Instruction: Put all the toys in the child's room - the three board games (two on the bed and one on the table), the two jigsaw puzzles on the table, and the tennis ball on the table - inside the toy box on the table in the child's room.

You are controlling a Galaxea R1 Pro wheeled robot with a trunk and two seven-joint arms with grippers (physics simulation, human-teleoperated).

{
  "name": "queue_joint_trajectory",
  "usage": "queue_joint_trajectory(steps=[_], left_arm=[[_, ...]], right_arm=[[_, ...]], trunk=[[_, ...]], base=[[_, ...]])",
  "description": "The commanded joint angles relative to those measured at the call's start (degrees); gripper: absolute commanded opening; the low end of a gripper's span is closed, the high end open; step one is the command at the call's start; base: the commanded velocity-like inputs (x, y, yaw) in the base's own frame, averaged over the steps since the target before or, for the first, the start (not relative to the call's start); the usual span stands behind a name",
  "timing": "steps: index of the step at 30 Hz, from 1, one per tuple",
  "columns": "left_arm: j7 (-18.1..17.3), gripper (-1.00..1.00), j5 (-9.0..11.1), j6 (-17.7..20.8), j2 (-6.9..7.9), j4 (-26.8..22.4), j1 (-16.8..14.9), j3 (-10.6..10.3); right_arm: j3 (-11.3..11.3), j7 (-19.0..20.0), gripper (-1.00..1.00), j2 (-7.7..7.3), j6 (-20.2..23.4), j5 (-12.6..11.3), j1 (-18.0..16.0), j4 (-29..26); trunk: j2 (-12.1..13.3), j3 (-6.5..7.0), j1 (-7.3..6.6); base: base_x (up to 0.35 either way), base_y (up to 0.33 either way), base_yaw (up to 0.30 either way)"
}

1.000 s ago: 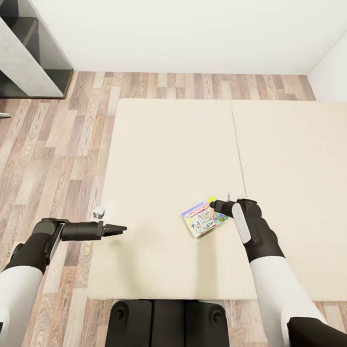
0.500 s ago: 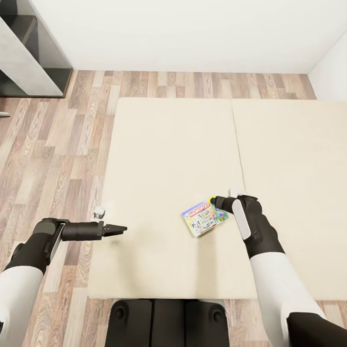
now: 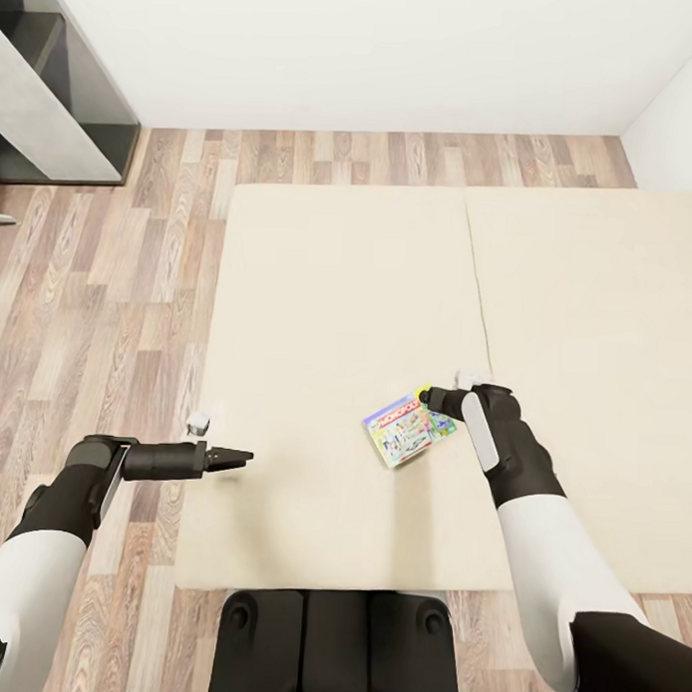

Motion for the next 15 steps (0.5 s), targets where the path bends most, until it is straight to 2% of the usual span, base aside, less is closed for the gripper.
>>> queue_joint_trajectory(steps=[1, 7, 15], left_arm=[[-0.5, 1.0, -0.6, 0.6, -0.03, -0.1, 0.0, 0.1], [-0.5, 1.0, -0.6, 0.6, -0.03, -0.1, 0.0, 0.1], [-0.5, 1.0, -0.6, 0.6, -0.03, -0.1, 0.0, 0.1]], right_arm=[[-0.1, -0.5, 1.0, 0.04, 0.0, -0.6, 0.0, 0.3], [-0.1, -0.4, 1.0, -0.08, -2.8, -0.6, -0.2, 3.3], [-0.1, -0.3, 1.0, -0.13, -3.5, -0.5, -0.3, 3.9]], trunk=[[-0.1, -0.16, 0.03], [-0.1, -0.72, 0.03], [-0.1, -1.47, 0.03]], base=[[0.0, 0.0, 0.0], [0.0, 0.0, 0.0], [0.0, 0.0, 0.0]])
